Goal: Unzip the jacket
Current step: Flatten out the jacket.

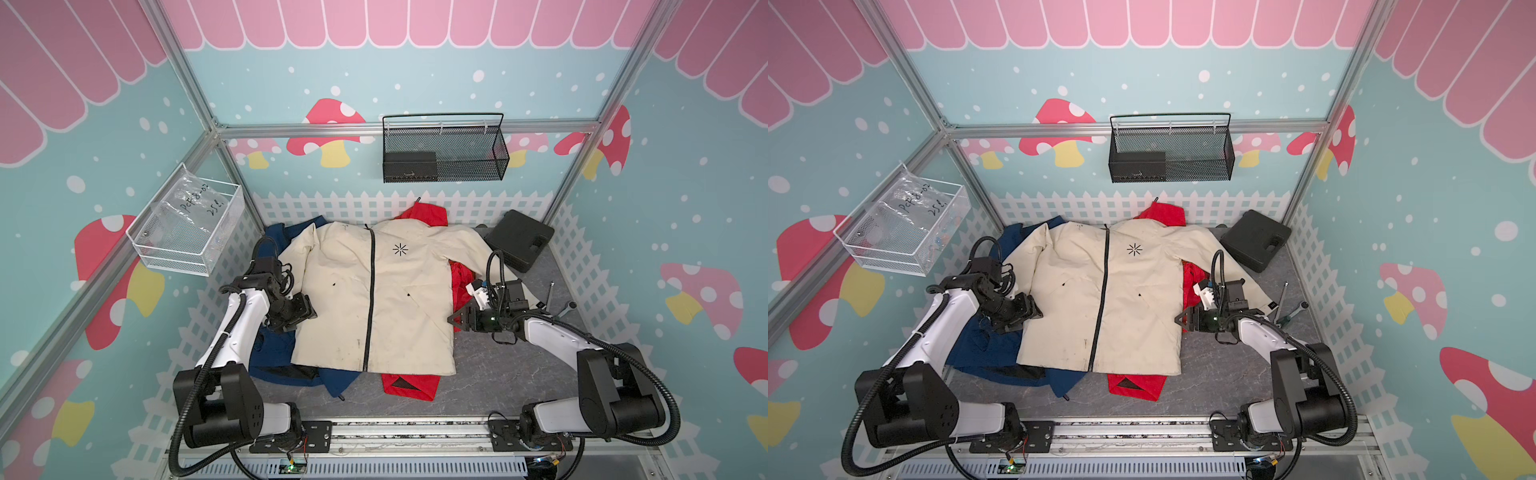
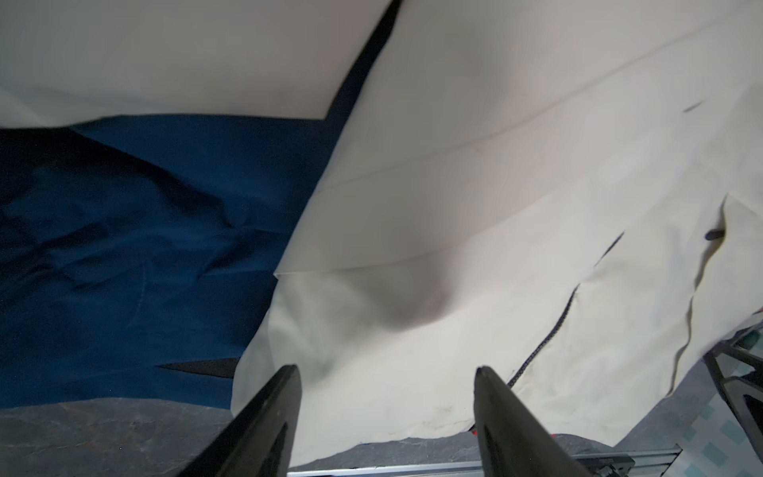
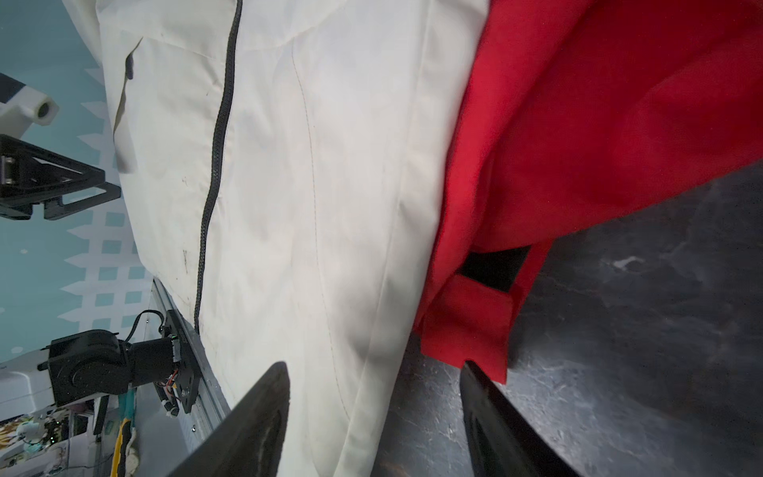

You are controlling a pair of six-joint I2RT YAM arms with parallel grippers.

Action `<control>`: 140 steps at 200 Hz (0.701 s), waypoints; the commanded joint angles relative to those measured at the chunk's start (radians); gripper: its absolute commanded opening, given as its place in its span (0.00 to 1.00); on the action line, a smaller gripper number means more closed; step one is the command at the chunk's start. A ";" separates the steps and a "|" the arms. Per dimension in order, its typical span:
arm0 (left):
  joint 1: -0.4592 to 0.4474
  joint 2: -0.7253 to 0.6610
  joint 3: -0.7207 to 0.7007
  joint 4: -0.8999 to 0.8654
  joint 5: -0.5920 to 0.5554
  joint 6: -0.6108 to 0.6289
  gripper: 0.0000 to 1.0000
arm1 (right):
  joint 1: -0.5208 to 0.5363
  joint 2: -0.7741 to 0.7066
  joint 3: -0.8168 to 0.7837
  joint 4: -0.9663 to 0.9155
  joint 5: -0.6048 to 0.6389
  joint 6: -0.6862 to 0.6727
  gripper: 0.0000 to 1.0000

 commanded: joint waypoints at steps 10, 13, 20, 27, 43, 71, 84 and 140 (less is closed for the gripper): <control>-0.003 0.034 0.039 -0.005 -0.061 0.057 0.70 | 0.008 0.021 -0.050 0.080 -0.088 0.058 0.60; -0.002 0.041 0.040 -0.004 -0.060 0.062 0.69 | 0.008 0.024 -0.052 0.084 -0.093 0.061 0.60; -0.002 0.055 0.041 -0.002 -0.051 0.072 0.69 | 0.011 0.029 -0.060 0.095 -0.100 0.067 0.59; -0.002 0.069 0.041 0.000 -0.036 0.081 0.68 | 0.014 0.033 -0.066 0.104 -0.104 0.072 0.59; -0.002 0.090 0.036 0.013 -0.020 0.087 0.66 | 0.017 0.042 -0.073 0.121 -0.115 0.083 0.59; -0.003 0.096 0.023 0.042 0.009 0.098 0.55 | 0.027 0.053 -0.097 0.191 -0.149 0.133 0.56; -0.006 0.106 0.025 0.041 0.013 0.099 0.49 | 0.034 0.069 -0.096 0.213 -0.162 0.139 0.54; -0.017 0.089 0.032 0.021 0.038 0.101 0.02 | 0.035 0.036 -0.053 0.110 -0.085 0.100 0.05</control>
